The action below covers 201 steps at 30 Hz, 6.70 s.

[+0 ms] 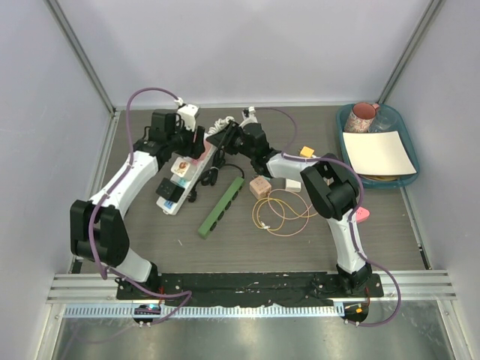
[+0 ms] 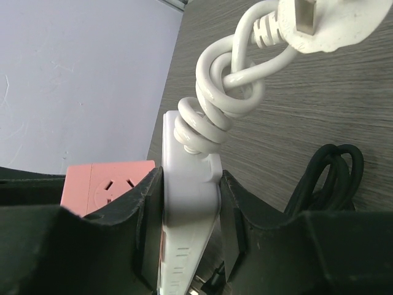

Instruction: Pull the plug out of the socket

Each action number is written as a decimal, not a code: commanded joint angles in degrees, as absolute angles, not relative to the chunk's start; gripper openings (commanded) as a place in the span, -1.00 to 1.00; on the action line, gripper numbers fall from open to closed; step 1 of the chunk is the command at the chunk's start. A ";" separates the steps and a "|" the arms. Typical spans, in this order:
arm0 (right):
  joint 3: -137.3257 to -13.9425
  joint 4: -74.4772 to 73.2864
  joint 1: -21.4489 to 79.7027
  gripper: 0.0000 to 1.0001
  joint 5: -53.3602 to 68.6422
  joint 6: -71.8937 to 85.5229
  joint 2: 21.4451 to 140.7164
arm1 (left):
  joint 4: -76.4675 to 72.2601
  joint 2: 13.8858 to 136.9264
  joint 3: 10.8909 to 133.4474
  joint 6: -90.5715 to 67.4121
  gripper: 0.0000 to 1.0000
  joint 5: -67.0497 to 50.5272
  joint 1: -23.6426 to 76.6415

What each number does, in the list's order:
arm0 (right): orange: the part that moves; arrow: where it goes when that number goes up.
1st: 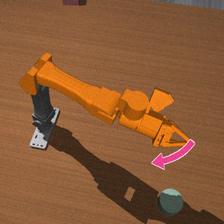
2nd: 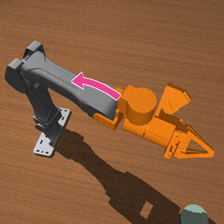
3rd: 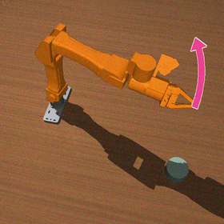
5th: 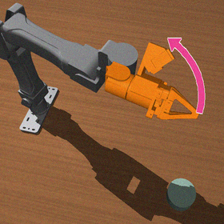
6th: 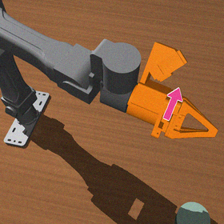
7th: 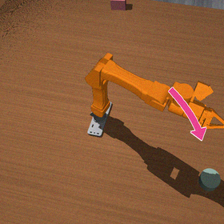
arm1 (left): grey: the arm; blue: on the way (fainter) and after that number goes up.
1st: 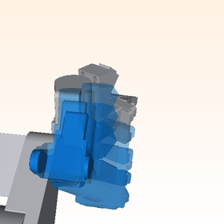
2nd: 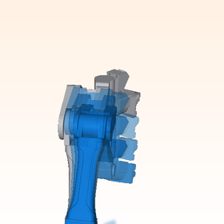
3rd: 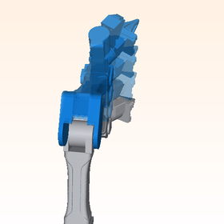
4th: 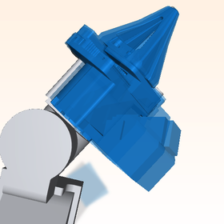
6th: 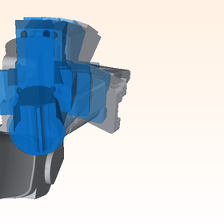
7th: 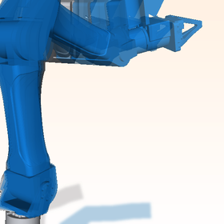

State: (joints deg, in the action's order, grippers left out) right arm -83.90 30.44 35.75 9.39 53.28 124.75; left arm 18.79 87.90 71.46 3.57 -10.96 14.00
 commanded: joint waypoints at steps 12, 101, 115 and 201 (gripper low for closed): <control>-79.89 28.04 33.84 -0.98 0.53 49.92 125.86 | 13.71 77.96 73.65 5.98 -1.00 -5.45 11.69; -80.76 48.96 28.21 -0.98 25.39 61.88 126.47 | 32.17 79.02 77.17 -7.13 0.86 -7.81 5.35; -76.64 47.02 31.46 -0.99 24.61 58.80 122.52 | 37.27 78.58 74.01 -0.70 0.89 -10.03 14.58; -64.25 46.49 33.31 -0.99 14.24 51.15 120.59 | 39.46 70.75 67.76 -1.93 -1.00 -7.74 15.47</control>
